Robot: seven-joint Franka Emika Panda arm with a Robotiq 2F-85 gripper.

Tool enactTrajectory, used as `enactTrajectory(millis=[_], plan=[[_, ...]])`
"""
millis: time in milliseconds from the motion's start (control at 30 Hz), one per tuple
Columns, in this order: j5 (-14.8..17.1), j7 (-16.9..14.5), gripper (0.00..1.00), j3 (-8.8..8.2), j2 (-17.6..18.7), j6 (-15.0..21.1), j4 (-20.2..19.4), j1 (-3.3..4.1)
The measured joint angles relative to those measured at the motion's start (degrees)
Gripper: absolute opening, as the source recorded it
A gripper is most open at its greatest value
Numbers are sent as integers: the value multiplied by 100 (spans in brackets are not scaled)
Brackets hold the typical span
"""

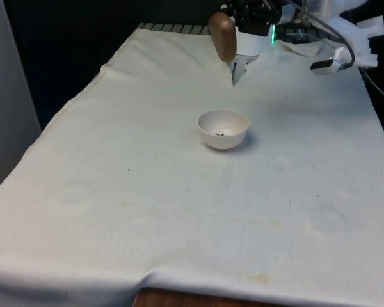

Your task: Pour the coffee beans from the cup into the bowl.

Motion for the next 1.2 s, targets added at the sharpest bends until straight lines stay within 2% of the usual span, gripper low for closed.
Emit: enactTrajectory(millis=[200, 467, 767, 900, 1200], plan=[[-120, 115, 3, 86, 189, -264, 29, 0], [-183, 115, 3, 327, 195, -607, -52, 0], [-395, 103, 3, 390, 269, -733, -74, 0], [-521, 103, 3, 470, 441, -968, -69, 0], [-773, 92, 3, 493, 625, -1266, -132, 0]])
